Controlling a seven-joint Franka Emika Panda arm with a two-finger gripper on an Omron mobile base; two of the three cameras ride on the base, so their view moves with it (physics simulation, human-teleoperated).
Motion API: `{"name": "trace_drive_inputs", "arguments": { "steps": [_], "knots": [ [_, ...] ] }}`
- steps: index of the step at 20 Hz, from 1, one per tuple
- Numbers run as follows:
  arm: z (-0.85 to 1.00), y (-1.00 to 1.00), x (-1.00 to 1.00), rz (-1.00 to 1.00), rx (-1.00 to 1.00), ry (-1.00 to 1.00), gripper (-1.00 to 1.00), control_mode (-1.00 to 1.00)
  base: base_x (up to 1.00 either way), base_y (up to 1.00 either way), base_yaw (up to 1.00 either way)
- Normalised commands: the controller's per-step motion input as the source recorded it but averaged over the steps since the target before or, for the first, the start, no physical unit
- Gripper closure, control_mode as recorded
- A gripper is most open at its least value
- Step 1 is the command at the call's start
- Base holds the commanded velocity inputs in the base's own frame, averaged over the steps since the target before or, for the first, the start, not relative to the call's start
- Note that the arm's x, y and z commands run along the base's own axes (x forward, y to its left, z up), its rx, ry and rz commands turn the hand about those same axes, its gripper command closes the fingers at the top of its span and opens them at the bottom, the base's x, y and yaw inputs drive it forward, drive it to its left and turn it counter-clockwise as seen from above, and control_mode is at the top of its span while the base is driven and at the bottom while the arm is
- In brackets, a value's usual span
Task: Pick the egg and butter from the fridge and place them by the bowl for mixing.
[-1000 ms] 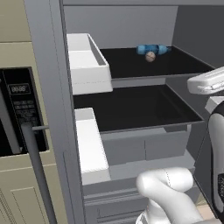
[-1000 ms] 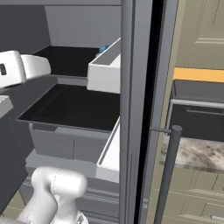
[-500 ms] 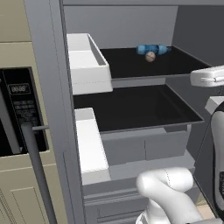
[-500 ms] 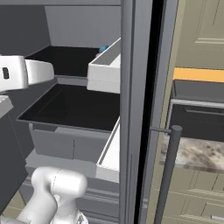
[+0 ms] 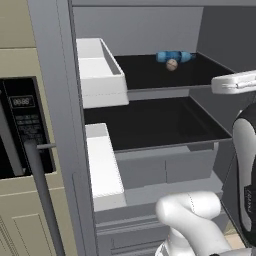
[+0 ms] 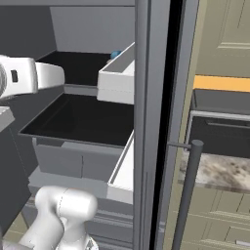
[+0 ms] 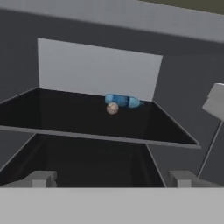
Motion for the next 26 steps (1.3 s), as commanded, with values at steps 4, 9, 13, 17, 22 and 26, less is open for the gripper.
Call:
{"name": "trace_drive_inputs", "arguments": {
  "steps": [4,9,13,17,22,26],
  "knots": [
    [-0.11,0.00,0.36,0.00,0.00,0.00,-1.00,-1.00,0.00,0.00,0.00],
    [-0.22,0.00,0.38,0.00,0.06,0.00,-1.00,-1.00,0.00,0.00,0.00],
    [-0.08,0.00,0.43,0.00,0.11,0.02,-1.00,-1.00,0.00,0.00,0.00],
    [0.00,0.00,0.44,0.00,0.02,0.05,-1.00,-1.00,0.00,0.00,0.00],
    [0.00,0.00,0.51,0.00,0.00,0.03,-1.00,-1.00,0.00,0.00,0.00],
    [-0.04,-0.02,0.50,0.00,0.00,0.02,-1.00,-1.00,0.00,0.00,0.00]
  ]
}}
